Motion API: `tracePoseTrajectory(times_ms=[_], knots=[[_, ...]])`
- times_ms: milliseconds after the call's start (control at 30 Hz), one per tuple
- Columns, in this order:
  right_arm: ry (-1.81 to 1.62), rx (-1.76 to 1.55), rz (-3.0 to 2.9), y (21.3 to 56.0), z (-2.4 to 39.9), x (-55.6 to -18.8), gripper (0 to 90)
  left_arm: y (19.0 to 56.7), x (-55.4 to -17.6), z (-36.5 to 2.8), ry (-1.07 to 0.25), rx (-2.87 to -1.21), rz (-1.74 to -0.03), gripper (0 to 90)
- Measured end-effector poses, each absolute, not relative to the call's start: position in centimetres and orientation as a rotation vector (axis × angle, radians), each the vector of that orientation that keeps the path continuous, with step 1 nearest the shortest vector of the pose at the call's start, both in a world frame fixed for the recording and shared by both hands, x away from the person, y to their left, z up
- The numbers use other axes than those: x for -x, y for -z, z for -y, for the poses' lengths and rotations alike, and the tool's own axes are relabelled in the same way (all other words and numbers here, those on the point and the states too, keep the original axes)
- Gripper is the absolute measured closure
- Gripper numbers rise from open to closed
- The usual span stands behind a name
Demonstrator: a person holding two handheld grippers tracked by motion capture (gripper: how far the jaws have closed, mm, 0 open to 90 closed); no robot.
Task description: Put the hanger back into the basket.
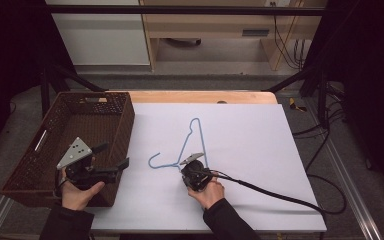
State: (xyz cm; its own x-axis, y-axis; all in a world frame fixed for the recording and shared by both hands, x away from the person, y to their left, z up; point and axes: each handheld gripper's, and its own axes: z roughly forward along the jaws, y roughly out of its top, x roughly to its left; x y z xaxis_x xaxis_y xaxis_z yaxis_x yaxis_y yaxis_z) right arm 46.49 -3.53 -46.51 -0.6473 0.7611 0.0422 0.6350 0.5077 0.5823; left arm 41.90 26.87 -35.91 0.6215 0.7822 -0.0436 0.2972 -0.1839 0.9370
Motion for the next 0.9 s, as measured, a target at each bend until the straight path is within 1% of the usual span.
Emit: tracePoseTrajectory(times_ms=[367, 900], knots=[[-0.859, -1.203, -2.554, 45.8, 3.9, -46.5, 87.9, 35.8, -41.6, -26.1, -0.546, -1.765, -0.865, 7.2], [-1.039, -1.176, -2.524, 42.4, 6.4, -46.7, 88.0, 36.9, -41.2, -23.9, -0.504, -1.794, -0.851, 6.5]])
